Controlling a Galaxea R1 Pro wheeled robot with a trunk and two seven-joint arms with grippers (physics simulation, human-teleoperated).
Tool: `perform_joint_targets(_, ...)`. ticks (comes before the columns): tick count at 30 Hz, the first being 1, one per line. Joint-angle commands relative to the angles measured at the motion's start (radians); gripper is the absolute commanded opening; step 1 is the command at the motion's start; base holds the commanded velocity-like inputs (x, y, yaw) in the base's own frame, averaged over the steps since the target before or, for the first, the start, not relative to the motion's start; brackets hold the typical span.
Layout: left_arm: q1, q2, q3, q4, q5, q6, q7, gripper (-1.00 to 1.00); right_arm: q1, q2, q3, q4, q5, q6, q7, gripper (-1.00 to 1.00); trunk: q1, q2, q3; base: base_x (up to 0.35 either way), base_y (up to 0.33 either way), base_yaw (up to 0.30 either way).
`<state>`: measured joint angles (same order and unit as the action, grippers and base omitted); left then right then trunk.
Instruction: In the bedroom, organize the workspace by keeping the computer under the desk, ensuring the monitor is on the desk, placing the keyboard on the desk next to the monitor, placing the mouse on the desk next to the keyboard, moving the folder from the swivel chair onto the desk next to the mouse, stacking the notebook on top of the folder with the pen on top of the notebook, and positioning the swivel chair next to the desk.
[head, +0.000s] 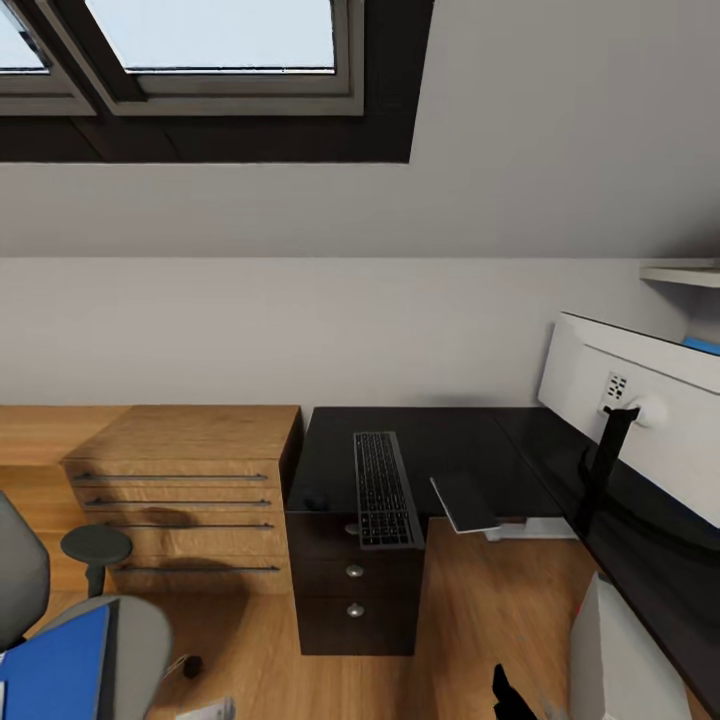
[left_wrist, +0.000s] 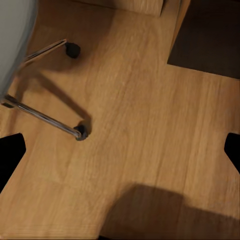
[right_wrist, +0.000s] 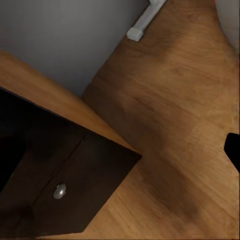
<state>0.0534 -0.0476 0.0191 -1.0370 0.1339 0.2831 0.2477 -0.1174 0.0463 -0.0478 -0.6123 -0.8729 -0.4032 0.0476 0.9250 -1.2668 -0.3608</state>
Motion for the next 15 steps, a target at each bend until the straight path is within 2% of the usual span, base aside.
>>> perform_joint_targets(1,0.0,0.0,0.0,0.021,0.01,-0.022,0.004,1.0,-0.001,-0.001,-0.002,0.027,-0.002,-0.039,0.005,1.0,-0.004,0.007,0.002,0.0,0.0,0.0)
perform_joint_targets(4,0.0,0.001,0.0,0.087,0.01,-0.099,0.003,1.0,-0.001,-0.002,-0.002,0.099,0.01,-0.13,0.006,1.0,-0.015,0.028,0.012,0.0,0.0,0.0)
perform_joint_targets(8,0.0,0.004,-0.001,0.179,0.008,-0.213,0.003,1.0,-0.001,0.0,0.004,0.19,0.02,-0.215,0.011,1.0,-0.031,0.056,0.024,0.0,0.0,0.0)
perform_joint_targets(12,0.0,0.005,-0.001,0.206,0.006,-0.248,0.002,1.0,-0.001,0.004,0.008,0.217,0.026,-0.239,0.015,1.0,-0.046,0.084,0.037,0.0,0.0,0.0)
perform_joint_targets(15,-0.001,-0.012,0.002,0.188,0.007,-0.258,0.006,1.0,-0.005,0.018,0.002,0.223,0.031,-0.244,0.015,1.0,-0.057,0.104,0.046,0.0,0.0,0.0)
